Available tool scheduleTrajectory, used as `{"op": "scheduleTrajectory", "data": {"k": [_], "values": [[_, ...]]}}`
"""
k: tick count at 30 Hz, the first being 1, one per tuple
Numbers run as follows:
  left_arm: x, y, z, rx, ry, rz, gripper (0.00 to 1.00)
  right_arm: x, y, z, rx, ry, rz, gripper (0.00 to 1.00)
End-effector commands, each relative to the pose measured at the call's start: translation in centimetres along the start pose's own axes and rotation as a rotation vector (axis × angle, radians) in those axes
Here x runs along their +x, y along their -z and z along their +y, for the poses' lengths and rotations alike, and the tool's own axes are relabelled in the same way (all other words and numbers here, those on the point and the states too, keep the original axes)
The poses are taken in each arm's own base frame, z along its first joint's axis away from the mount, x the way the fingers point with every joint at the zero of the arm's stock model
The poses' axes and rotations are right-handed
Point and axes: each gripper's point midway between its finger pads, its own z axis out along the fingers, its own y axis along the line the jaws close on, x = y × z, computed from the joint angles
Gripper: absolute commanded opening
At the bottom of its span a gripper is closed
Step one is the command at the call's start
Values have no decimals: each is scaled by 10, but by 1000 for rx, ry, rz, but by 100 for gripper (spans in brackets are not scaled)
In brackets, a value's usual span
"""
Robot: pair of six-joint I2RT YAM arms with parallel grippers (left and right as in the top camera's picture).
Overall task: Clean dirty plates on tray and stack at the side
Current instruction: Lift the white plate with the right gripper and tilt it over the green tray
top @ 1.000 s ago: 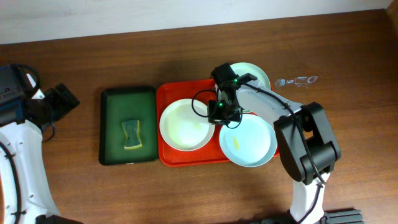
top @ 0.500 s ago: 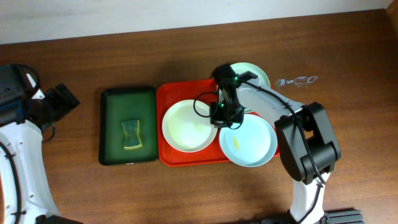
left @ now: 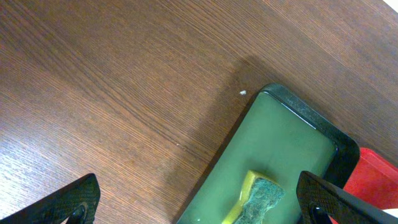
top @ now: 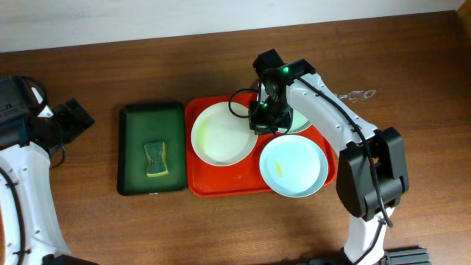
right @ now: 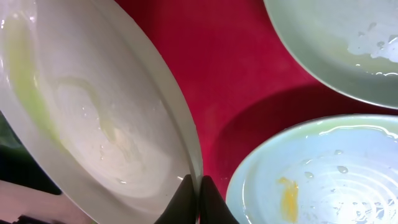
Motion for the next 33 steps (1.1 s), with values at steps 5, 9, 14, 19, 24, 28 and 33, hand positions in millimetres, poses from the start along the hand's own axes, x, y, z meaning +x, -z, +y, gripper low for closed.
{"op": "scheduleTrajectory", "data": {"k": [5,9,14,19,24,28,33], "values": [[-2,2,0,10,14,-5,99,-19,14,34,-67,53,-130,4],[-2,2,0,10,14,-5,99,-28,11,94,-162,126,-248,4],[-2,2,0,10,14,-5,99,-40,14,150,-55,241,-557,4],[-2,2,0,10,14,-5,99,-48,44,198,73,448,-886,4],[-2,2,0,10,14,-5,99,-53,79,224,244,654,-1102,4],[-2,2,0,10,14,-5,99,-49,113,241,477,828,-1256,4],[-2,2,0,10,14,-5,99,-33,157,262,751,962,-1393,4]]}}
